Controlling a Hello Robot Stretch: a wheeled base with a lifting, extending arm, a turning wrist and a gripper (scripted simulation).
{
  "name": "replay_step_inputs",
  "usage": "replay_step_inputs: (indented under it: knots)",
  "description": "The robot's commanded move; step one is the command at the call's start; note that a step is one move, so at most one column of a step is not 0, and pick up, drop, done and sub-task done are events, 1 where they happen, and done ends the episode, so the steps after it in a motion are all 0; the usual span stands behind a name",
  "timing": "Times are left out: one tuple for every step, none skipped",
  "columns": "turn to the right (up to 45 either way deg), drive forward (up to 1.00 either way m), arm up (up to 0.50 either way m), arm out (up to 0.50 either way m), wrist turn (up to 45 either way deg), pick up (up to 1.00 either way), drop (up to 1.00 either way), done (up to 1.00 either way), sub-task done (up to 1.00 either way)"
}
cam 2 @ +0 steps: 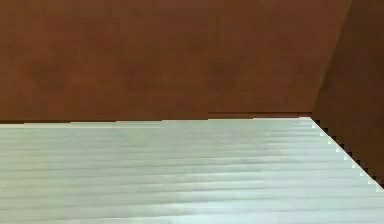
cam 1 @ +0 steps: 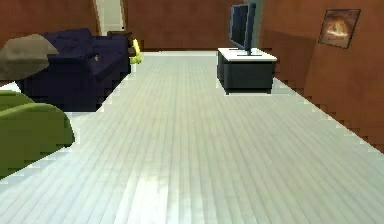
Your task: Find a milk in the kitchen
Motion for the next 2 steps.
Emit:
replay_step_inputs:
  knots:
    - [0.0,1.00,0.00,0.00,0.0,0.00,0.00,0.00,0.00]
    - [0.0,1.00,0.00,0.00,0.0,0.00,0.00,0.00,0.00]
